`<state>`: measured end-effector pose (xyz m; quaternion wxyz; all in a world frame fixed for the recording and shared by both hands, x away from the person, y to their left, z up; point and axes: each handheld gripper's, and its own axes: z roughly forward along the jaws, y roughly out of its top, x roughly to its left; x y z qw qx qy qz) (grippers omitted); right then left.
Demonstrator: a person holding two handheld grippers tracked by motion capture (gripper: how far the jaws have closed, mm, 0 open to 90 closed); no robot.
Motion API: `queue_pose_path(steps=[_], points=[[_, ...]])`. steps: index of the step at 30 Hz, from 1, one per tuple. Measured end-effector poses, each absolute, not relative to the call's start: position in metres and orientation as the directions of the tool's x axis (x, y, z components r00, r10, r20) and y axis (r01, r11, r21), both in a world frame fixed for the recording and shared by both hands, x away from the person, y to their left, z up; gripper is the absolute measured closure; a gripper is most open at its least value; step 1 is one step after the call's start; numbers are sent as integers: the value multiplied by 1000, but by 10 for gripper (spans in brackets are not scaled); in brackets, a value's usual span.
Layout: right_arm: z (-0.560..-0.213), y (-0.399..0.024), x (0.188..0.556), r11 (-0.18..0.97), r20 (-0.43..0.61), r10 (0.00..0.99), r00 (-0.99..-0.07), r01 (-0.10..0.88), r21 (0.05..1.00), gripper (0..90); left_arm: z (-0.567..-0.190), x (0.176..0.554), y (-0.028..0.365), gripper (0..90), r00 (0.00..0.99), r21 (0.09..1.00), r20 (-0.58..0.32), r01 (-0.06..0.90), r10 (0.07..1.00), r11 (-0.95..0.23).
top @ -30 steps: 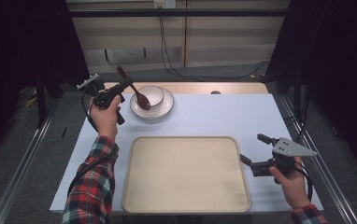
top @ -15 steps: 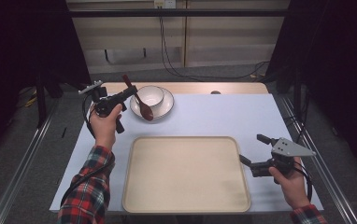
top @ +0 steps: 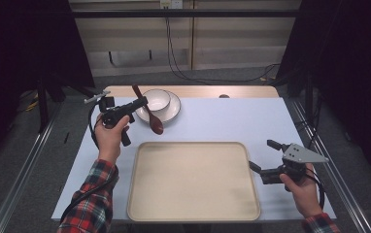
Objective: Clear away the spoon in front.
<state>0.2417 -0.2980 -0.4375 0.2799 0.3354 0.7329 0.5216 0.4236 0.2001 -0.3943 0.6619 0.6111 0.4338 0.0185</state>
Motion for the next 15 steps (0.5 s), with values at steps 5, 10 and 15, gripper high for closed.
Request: queue_pose_path(steps=[5,10,15], points=[[-438,-298,242,233,-61,782,-620,201,951,15,-395,418,196,844,633,824,-554,511,540,245],[-438,-298,242,232,-58,781,-622,202,951,15,-395,410,190,844,660,821,-558,529,504,217],[-437,-298,242,232,-61,784,-618,200,952,15,-395,404,185,844,674,821,-557,535,485,199]])
